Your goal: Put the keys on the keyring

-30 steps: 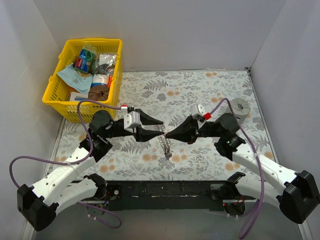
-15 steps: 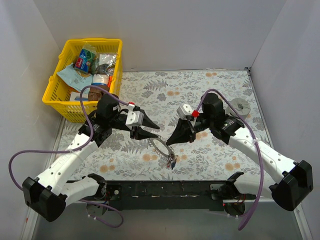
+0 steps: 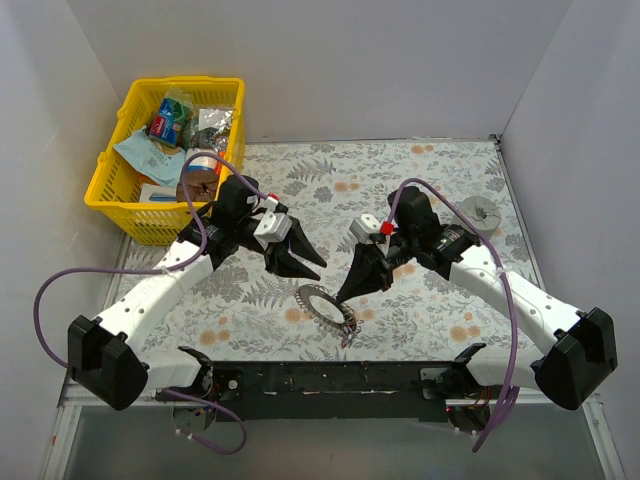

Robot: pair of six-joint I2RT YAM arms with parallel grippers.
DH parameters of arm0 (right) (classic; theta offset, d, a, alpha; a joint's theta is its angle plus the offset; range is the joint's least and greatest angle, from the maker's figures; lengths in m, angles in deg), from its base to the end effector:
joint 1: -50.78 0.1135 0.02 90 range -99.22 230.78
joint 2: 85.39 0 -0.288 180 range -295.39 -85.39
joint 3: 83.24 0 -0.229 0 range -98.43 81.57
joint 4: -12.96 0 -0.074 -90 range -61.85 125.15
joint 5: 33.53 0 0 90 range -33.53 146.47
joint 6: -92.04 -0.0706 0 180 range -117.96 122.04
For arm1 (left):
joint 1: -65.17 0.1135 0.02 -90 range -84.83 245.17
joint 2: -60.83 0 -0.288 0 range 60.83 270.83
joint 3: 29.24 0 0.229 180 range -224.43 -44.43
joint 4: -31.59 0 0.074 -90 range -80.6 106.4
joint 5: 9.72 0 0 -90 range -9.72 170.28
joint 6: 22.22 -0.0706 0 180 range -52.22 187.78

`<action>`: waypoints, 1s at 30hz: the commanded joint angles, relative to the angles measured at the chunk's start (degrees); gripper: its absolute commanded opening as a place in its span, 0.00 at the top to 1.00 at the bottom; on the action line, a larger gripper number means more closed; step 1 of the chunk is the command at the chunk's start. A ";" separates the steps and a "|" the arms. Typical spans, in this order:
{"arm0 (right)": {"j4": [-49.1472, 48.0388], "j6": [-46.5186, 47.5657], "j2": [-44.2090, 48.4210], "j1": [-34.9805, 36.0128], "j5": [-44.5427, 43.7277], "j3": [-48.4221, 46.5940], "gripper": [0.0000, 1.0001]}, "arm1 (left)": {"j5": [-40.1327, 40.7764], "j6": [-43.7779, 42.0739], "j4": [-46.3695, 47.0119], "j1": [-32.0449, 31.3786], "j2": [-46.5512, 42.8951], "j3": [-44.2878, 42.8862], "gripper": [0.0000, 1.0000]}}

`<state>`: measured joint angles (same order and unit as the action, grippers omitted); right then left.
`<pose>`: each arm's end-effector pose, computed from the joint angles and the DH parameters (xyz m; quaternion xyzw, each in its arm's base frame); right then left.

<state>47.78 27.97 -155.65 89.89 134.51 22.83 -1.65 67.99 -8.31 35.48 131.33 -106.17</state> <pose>0.1327 0.1969 0.3534 -0.6246 0.4043 0.5886 0.3162 0.1577 -0.1704 0.3643 0.4695 0.5642 -0.6501 0.1965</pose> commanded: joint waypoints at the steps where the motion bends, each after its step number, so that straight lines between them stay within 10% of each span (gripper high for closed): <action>1: -0.04 1.49 0.12 -0.09 3.35 -2.96 0.99 | -4.46 -3.11 -3.50 0.34 1.30 -2.86 0.69; 10: -16.60 -14.43 3.71 -0.18 -6.64 3.17 0.99 | 3.08 2.13 0.16 0.25 -2.02 -2.69 0.64; 18: -64.25 -42.97 11.28 -0.44 -19.58 19.62 0.99 | 11.53 36.47 39.53 0.34 -14.68 12.68 0.61; 23: -73.77 -48.25 11.02 -0.53 -20.82 21.82 0.99 | 11.00 54.26 65.52 0.34 -14.34 20.51 0.68; 30: -83.62 -54.41 10.93 -0.44 -23.37 23.93 0.99 | 14.86 60.26 73.92 0.16 -12.84 24.73 0.69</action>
<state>-23.32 -21.18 -145.79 89.50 113.76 46.35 9.63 121.26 55.16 35.61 119.20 -82.26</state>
